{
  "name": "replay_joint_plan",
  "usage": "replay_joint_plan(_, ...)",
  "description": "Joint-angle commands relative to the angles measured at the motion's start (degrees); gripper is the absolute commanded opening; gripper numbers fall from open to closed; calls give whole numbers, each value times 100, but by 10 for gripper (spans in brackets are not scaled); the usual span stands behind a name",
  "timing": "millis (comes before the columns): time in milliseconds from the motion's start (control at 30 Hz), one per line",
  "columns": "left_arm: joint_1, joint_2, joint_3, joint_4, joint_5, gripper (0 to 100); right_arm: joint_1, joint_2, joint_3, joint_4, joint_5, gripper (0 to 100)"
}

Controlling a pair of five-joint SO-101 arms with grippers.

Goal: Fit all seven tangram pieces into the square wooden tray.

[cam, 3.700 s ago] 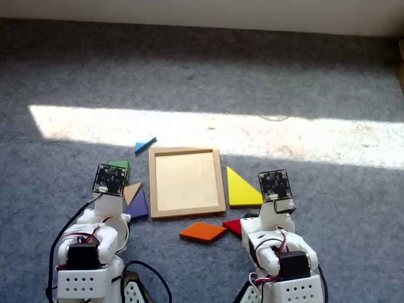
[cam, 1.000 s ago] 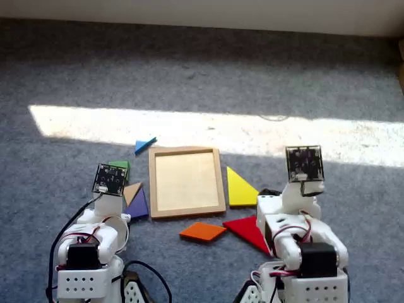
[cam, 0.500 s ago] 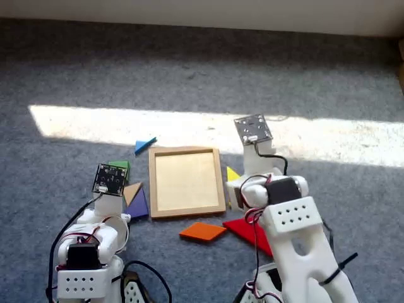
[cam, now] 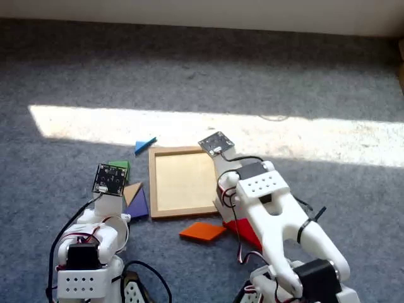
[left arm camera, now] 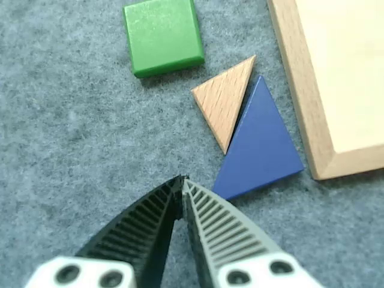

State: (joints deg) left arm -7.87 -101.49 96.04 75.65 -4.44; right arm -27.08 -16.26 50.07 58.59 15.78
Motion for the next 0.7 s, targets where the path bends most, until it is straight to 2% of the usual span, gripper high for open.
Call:
replay_joint_plan(0, -48, -277, 110, 35, -18, 6, -75, 277, -303, -365, 158, 468)
replay_joint_plan(567, -48, -277, 110, 35, -18, 6, -75, 980, -268, -1209, 123, 467)
replay_joint_plan(667, -48, -277, 110, 35, -18, 6, -66, 1033, -286, -1218, 123, 406)
